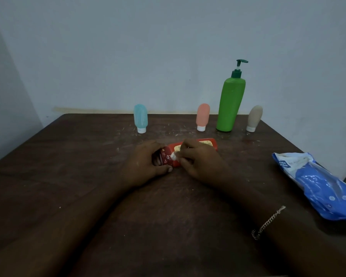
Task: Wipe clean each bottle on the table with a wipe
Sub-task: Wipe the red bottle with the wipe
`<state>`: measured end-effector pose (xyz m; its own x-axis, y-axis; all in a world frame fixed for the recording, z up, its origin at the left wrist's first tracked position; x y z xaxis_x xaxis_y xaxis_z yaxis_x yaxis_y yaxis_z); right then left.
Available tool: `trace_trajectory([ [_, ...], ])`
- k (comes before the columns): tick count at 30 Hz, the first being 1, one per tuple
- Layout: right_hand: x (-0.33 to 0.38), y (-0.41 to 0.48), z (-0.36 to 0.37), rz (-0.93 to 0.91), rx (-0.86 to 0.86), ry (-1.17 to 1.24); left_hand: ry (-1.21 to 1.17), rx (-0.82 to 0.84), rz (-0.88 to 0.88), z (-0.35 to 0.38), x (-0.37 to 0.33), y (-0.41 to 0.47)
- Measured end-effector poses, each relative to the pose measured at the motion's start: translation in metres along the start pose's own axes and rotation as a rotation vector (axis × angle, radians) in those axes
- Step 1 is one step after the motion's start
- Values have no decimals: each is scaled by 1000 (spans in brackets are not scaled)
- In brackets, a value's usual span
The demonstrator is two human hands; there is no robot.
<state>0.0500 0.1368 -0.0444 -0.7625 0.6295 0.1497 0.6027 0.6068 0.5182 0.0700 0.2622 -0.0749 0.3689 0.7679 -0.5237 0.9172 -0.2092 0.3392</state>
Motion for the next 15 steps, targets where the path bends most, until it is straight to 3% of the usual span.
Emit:
trace_trajectory([
  [4, -7, 11, -14, 82, -170, 40, 47, -10, 40, -1, -5, -1],
  [10, 10, -2, 12, -44, 60, 53, 18, -24, 51, -3, -6, -2],
  [15, -16, 8, -14, 116, -181, 68, 39, 11, 1, -1, -3, -1],
])
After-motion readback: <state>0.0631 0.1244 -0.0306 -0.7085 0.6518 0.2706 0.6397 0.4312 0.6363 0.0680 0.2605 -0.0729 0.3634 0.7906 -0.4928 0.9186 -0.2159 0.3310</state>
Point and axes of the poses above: each hand's wrist, its own y-axis towards the middle knuckle, its own z-axis out of the palm, x = y × z, the point moved 10 cm from there along y, towards the middle knuckle, and after that the axes turned 4 degrees about -z, right-handed, at the moved point
